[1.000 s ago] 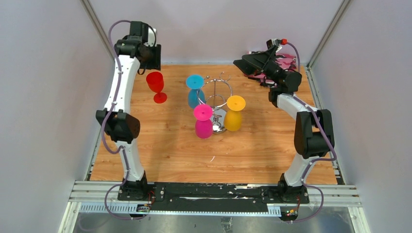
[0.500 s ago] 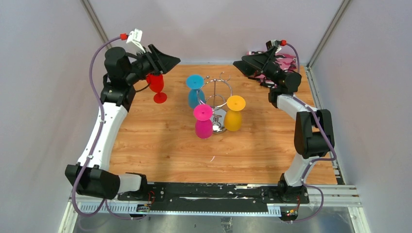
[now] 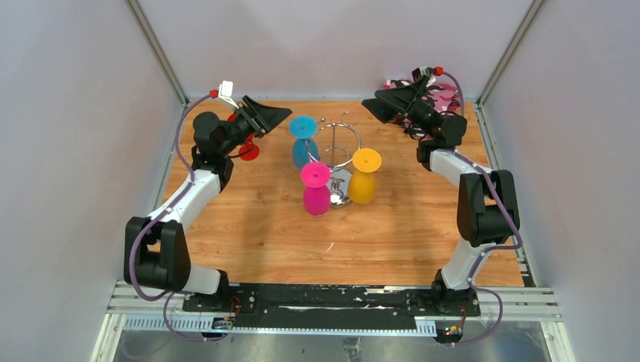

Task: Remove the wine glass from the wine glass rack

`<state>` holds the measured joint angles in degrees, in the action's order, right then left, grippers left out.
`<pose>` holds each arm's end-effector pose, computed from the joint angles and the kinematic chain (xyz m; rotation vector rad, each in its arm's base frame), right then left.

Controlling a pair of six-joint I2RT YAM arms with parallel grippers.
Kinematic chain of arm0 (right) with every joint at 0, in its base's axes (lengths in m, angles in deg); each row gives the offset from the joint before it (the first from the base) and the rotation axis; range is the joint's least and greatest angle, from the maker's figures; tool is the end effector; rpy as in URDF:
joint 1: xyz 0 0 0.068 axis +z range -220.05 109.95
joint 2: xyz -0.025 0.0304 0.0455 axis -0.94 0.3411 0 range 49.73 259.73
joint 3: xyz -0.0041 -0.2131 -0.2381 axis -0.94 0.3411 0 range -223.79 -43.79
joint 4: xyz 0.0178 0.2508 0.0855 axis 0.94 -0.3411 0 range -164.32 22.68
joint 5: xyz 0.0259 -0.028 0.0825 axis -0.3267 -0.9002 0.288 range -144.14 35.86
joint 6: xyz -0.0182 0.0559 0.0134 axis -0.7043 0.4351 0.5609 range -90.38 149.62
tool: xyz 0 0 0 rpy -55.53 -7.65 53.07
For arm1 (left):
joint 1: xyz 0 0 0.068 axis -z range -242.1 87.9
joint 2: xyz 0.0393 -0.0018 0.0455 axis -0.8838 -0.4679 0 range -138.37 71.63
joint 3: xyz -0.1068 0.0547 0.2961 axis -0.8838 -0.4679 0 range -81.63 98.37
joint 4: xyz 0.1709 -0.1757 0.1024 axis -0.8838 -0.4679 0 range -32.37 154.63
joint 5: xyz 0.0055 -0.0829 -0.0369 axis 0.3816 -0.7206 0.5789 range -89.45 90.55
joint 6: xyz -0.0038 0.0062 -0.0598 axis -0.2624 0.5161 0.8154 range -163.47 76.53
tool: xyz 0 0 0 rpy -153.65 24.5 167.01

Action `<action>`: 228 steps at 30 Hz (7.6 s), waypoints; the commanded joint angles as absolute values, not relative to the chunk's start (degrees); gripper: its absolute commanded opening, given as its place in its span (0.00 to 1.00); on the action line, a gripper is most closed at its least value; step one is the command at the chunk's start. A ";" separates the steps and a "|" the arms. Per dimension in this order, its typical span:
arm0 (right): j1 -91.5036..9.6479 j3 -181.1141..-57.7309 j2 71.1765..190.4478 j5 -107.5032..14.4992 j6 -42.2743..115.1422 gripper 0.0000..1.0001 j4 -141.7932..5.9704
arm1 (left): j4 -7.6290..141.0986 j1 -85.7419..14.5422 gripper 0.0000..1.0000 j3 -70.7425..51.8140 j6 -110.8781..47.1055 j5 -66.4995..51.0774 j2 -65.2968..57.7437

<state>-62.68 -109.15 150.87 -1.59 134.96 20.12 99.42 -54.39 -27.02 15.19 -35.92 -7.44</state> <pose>0.3728 0.0839 0.4019 -0.1355 1.3191 2.0368 0.3143 -0.0693 0.3908 -0.1081 1.5778 -1.3707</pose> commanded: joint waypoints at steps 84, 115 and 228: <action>-63.53 -107.16 152.24 -1.85 134.03 0.99 24.09 | 89.22 -54.62 0.12 -20.44 9.59 -39.97 -14.54; -63.54 -107.16 153.31 -1.40 134.11 0.99 24.09 | 86.77 -59.40 0.00 -8.44 17.63 -43.61 -14.77; -51.45 -119.21 129.54 11.46 114.95 0.00 16.05 | 149.42 -59.92 0.10 -8.21 47.67 -55.55 -12.71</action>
